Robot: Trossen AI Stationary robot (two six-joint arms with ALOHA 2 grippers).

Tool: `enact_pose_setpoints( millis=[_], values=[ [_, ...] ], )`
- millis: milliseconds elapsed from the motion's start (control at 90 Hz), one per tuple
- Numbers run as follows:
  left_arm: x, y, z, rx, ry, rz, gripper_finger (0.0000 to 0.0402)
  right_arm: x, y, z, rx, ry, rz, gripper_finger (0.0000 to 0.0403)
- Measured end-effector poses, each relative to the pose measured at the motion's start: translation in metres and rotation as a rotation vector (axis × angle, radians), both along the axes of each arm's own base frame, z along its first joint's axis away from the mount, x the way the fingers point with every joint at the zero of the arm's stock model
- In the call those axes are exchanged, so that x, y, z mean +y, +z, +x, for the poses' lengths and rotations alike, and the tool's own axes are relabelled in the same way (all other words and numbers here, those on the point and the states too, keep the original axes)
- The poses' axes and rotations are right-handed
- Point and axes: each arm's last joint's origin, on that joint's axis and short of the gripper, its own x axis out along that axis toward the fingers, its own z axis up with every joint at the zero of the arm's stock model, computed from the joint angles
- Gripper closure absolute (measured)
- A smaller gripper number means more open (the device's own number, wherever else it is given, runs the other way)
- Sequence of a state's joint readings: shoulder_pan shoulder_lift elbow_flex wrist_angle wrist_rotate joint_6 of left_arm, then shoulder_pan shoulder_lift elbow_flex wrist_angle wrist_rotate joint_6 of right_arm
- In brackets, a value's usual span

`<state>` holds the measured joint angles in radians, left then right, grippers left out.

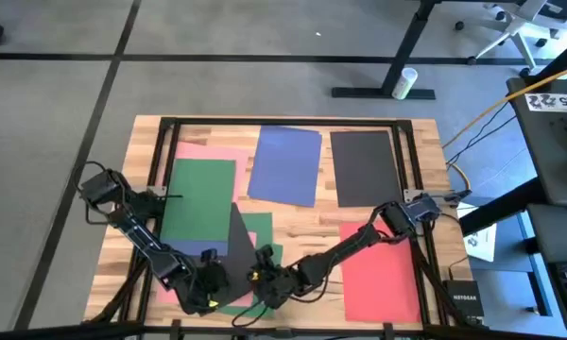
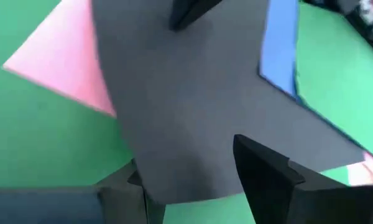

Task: Organize paper
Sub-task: Stack the black paper on top of the other black papers on the table

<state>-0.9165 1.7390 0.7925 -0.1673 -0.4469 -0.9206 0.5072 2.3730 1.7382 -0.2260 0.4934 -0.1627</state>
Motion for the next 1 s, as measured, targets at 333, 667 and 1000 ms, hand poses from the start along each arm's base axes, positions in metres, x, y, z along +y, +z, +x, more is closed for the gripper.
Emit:
enact_pose_setpoints(
  millis=[333, 667, 1000],
  values=[
    [0.0, 0.0, 0.0, -0.001, -0.002, 0.001, 0.0402, 0.002, 0.002, 0.003, -0.012, 0.045, 0.065, 0.0243],
    [0.0, 0.0, 0.0, -0.001, -0.002, 0.002, 0.0402, -0.015, 0.002, 0.013, 0.007, 0.062, 0.125, 0.0243],
    [0.0, 0.0, 0.0, -0.002, -0.002, 0.002, 0.0402, -0.012, 0.005, 0.015, -0.036, 0.073, 0.153, 0.0347]
  ],
)
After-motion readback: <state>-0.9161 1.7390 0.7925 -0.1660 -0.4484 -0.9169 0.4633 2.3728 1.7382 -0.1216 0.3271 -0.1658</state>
